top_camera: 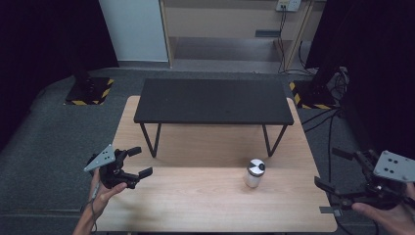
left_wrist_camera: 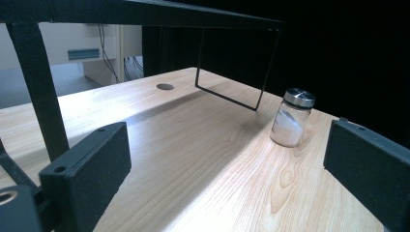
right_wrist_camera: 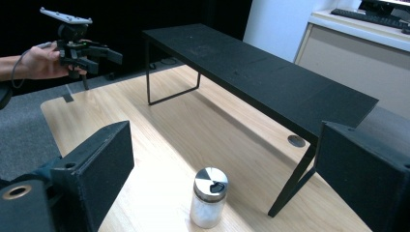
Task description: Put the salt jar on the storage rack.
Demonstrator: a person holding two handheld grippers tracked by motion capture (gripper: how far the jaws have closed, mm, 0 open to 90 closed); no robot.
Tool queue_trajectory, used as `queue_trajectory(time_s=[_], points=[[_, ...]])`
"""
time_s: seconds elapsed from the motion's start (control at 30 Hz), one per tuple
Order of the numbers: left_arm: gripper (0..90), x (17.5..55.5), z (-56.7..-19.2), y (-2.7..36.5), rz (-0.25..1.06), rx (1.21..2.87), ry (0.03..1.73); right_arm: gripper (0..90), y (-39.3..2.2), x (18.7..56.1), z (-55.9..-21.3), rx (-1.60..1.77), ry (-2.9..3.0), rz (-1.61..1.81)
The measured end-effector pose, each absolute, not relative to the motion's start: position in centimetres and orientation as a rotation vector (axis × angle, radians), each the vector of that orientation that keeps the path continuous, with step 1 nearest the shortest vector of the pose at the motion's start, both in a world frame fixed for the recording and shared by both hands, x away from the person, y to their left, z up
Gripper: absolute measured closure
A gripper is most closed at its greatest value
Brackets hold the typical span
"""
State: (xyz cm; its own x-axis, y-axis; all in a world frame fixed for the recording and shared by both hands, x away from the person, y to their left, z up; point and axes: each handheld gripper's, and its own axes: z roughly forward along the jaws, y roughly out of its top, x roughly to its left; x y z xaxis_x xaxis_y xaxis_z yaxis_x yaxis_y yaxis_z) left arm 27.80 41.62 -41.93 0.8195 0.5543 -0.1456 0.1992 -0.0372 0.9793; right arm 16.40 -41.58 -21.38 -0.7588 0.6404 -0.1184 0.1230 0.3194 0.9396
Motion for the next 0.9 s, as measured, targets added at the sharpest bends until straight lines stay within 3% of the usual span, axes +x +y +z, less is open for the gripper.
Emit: queue_trajectory(time_s=[0.9], points=[[2.0,27.8,-41.9,41.6,0.315,1.618,0.603,4.2,-40.4,18.1,-22.2,0.699,2.174,1.413]])
